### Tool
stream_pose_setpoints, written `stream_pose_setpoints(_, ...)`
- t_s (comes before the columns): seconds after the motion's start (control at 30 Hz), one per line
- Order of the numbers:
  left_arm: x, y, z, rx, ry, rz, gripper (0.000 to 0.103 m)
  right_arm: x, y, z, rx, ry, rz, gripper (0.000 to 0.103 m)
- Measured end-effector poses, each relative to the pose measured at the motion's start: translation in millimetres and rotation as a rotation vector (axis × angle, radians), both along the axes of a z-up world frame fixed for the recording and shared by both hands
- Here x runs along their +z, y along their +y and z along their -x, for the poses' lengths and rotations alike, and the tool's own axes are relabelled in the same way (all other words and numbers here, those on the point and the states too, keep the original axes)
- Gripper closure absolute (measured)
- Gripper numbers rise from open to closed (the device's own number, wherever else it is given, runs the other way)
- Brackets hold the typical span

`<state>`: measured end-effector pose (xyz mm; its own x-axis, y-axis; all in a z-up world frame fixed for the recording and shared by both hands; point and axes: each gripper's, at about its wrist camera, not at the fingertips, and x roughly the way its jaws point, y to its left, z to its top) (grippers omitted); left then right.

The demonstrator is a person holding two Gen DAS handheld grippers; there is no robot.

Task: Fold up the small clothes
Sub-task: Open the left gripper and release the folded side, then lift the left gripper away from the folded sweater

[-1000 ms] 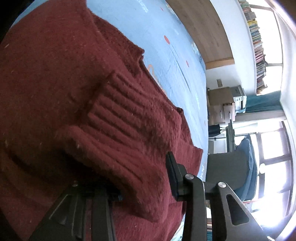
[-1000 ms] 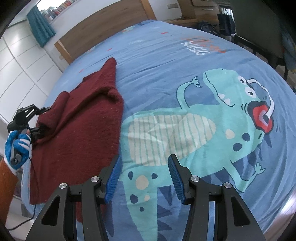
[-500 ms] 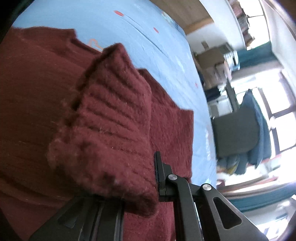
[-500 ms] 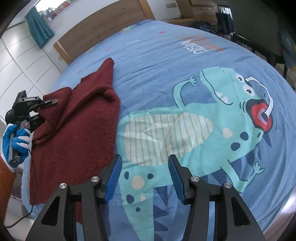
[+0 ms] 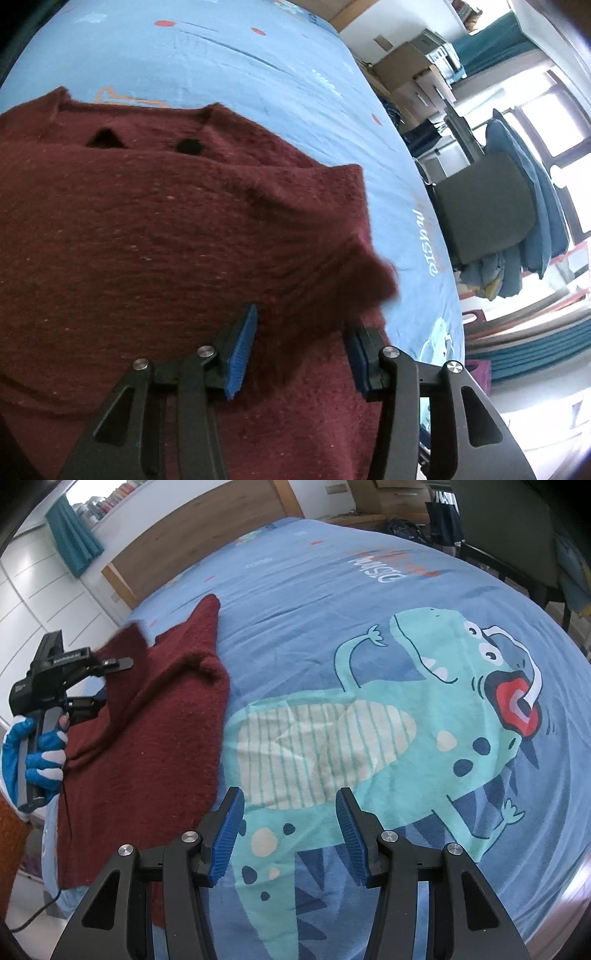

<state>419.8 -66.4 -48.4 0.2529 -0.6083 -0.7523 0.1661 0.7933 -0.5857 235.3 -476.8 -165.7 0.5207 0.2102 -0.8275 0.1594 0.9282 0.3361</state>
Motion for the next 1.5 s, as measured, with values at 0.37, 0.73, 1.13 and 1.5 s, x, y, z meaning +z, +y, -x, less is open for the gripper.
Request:
stream_pose_setpoints(0.37, -5.4, 20.0, 6.9, 0.096, -0.086, -0.169, 0.062, 0.0, -9.6, 1.9, -0.022, -0.003, 0.001, 0.049)
stream_pose_setpoints(0.73, -21.7, -9.5, 45.3, 0.021, -0.112, -0.219, 0.048, 5.7, -0.5, 0.8, -0.012, -0.011, -0.004, 0.049)
stream_pose_setpoints(1.13, -5.9, 81.1, 59.8, 0.142, -0.176, -0.321, 0.048, 18.4, 28.0, -10.2, 0.028, -0.035, 0.006, 0.049)
stream_pose_setpoints(1.5, -34.1, 176.6, 54.5, 0.359, -0.16, -0.439, 0.048, 19.9, 48.7, -19.4, 0.065, -0.028, 0.024, 0.049)
